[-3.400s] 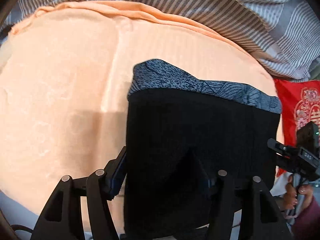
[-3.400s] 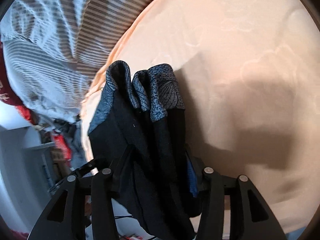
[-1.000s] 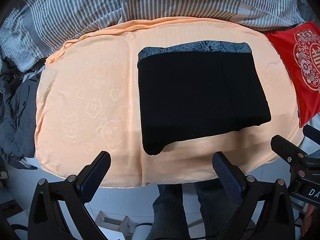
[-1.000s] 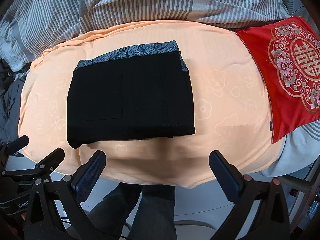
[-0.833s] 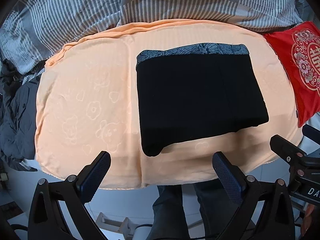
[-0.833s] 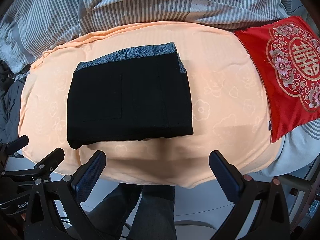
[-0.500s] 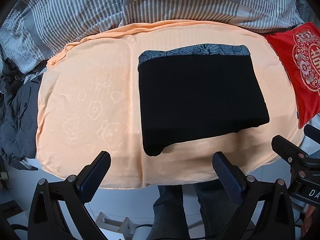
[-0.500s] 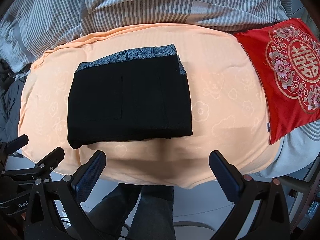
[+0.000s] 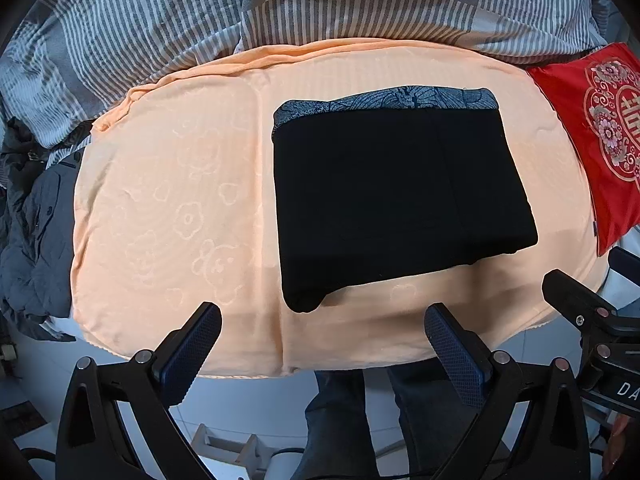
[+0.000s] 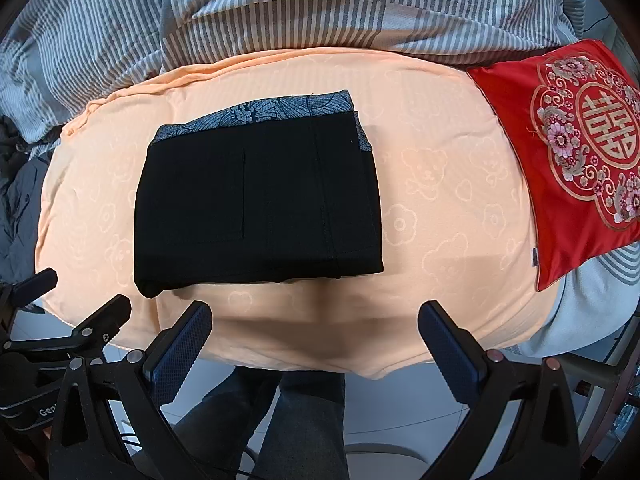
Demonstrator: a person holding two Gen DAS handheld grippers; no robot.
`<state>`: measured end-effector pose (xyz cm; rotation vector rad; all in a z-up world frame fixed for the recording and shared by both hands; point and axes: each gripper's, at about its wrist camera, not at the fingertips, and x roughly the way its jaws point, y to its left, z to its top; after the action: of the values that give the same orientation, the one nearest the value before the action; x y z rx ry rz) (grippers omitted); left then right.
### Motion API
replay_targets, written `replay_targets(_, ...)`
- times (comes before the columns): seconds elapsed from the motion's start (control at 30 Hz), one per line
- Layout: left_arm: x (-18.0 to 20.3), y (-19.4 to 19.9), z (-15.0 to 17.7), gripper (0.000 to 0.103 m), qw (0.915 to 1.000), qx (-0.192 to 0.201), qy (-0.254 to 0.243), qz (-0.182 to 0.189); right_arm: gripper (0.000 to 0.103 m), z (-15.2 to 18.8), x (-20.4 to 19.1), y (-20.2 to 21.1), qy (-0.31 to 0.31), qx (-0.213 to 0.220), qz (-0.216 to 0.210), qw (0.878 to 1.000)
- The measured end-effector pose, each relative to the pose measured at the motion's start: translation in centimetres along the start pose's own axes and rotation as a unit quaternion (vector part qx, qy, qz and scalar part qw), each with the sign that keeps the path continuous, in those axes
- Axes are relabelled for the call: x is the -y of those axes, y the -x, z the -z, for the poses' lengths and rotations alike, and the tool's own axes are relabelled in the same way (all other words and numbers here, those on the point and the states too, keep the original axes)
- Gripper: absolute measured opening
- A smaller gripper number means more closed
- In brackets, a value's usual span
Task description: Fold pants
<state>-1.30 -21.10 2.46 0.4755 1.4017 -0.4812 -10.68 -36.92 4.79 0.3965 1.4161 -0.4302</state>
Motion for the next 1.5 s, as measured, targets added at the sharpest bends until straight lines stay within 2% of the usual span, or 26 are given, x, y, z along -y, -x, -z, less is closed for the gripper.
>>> replay_targets(0.9, -0.07, 0.07, -0.11, 0.102, 1.0, 0.003, 0.001, 0.001, 0.103, 0.0, -0.15, -0.06, 0.002, -0.002, 0.001, 1.0)
replay_targets(1.2, -0.09, -0.03, -0.1, 0.102, 0.9999, 0.003, 0.009, 0.013, 0.103, -0.12, -0.05, -0.11, 0.002, -0.003, 0.003, 1.0)
replay_targets(1.5, 0.17, 0.61, -0.01, 0.102, 0.9996, 0.025, -0.004, 0.008, 0.103, -0.45, 0.45, -0.06, -0.005, -0.002, 0.005, 1.0)
